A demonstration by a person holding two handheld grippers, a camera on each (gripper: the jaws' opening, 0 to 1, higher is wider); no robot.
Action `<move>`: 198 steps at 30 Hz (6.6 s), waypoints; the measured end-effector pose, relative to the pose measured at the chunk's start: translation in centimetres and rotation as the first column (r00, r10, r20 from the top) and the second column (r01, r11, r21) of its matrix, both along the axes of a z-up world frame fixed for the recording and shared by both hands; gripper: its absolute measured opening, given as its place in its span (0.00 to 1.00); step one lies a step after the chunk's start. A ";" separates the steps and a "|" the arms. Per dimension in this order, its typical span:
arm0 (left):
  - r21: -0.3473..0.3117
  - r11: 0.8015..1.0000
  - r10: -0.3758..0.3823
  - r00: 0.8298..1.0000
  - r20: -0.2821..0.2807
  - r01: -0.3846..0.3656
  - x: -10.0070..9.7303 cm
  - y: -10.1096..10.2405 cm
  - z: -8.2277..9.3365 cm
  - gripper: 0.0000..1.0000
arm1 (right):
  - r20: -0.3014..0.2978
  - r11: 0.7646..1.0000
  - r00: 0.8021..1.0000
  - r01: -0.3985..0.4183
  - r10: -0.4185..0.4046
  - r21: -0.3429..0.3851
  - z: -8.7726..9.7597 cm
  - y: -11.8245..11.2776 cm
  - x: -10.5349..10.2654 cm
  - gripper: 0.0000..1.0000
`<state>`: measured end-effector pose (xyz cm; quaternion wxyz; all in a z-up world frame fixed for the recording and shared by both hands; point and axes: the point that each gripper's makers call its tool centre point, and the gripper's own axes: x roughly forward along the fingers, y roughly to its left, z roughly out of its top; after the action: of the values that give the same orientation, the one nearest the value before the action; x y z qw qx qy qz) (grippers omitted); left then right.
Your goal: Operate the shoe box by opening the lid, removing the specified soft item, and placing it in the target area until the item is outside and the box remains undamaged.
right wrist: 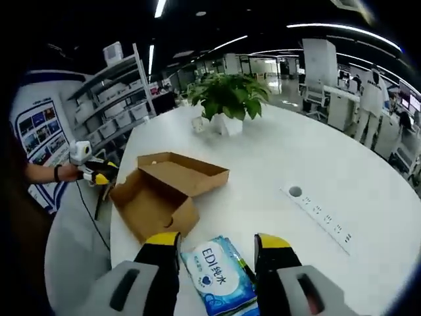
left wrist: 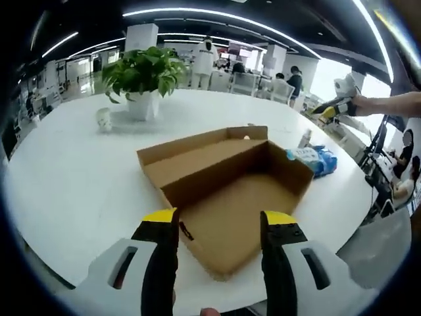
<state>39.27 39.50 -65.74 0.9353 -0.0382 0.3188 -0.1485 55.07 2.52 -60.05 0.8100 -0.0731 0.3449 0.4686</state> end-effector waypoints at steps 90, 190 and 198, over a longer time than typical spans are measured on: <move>0.054 0.908 0.417 0.889 -0.187 -0.415 -1.4 2.9 -6.9 0.07 | -0.067 0.988 0.992 0.110 -0.103 0.113 -1.7 9.8 -2.3 0.44; 0.079 0.889 0.457 0.872 -0.172 -0.451 -1.2 3.2 -7.0 0.05 | -0.150 0.903 0.921 0.303 -0.359 -0.303 -14.4 17.0 12.2 0.01; 0.091 0.888 0.460 0.870 -0.175 -0.451 -1.2 3.2 -7.0 0.05 | -0.138 0.905 0.921 0.313 -0.363 -0.289 -13.2 16.9 12.3 0.00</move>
<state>38.09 42.73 -72.74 0.9095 -0.1043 0.3926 0.0882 67.40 19.46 -73.28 0.8260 -0.0733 0.4861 0.2757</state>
